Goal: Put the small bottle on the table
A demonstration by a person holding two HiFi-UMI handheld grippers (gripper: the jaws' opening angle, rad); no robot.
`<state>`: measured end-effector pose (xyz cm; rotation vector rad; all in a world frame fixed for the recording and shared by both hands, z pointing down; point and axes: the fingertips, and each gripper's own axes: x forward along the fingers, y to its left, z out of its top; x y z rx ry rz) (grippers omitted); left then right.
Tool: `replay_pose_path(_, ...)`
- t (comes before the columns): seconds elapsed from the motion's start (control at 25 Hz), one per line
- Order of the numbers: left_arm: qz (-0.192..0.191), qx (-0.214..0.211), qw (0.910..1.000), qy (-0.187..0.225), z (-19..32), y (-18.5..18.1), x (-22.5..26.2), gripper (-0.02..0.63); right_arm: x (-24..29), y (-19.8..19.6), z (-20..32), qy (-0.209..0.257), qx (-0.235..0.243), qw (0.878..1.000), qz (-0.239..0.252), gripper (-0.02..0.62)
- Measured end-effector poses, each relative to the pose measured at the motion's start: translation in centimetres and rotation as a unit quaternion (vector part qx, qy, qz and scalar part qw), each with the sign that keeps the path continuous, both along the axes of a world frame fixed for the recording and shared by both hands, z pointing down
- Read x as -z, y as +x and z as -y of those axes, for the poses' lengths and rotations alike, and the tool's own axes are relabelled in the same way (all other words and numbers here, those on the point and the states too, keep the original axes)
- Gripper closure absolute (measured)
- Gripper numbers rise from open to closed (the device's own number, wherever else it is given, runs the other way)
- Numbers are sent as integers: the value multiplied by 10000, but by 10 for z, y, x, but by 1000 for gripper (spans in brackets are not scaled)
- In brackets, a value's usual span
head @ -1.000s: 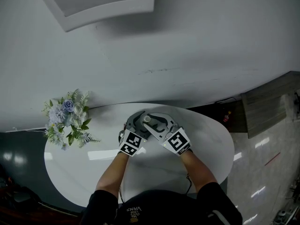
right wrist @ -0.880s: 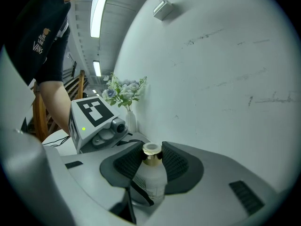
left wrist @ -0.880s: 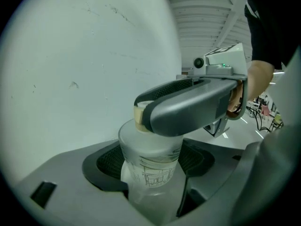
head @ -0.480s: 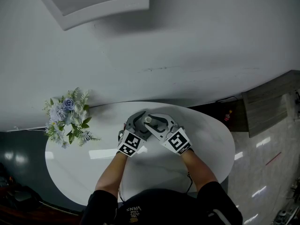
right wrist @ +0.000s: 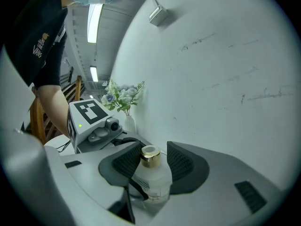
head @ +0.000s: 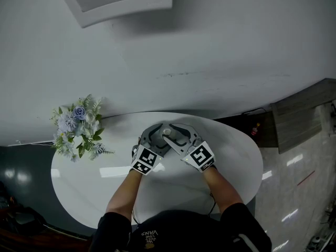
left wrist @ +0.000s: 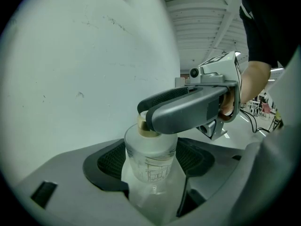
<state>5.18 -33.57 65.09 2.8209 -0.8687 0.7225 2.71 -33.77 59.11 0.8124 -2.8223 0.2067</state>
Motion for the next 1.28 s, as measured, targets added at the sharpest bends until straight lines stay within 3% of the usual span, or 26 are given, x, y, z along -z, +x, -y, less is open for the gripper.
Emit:
replay_pose_path(0.36, -83, 71, 9997, 220, -14, -8, 21, 255, 16, 11, -15, 69, -297, 9994, 142, 434)
replay_pose_path(0.68, -210, 177, 9978, 606, -37, -20, 48, 262, 37, 23, -44, 145, -852, 9960, 208, 434)
replay_pose_path(0.92, -341, 218, 9946, 953, -64, -35, 77, 365, 56, 26, -70, 311, -1317, 9907, 125, 445)
replay_pose_path(1.28, -747, 285, 9907, 1104, -125, -64, 116, 495, 84, 18, -124, 476, -1778, 9829, 112, 515)
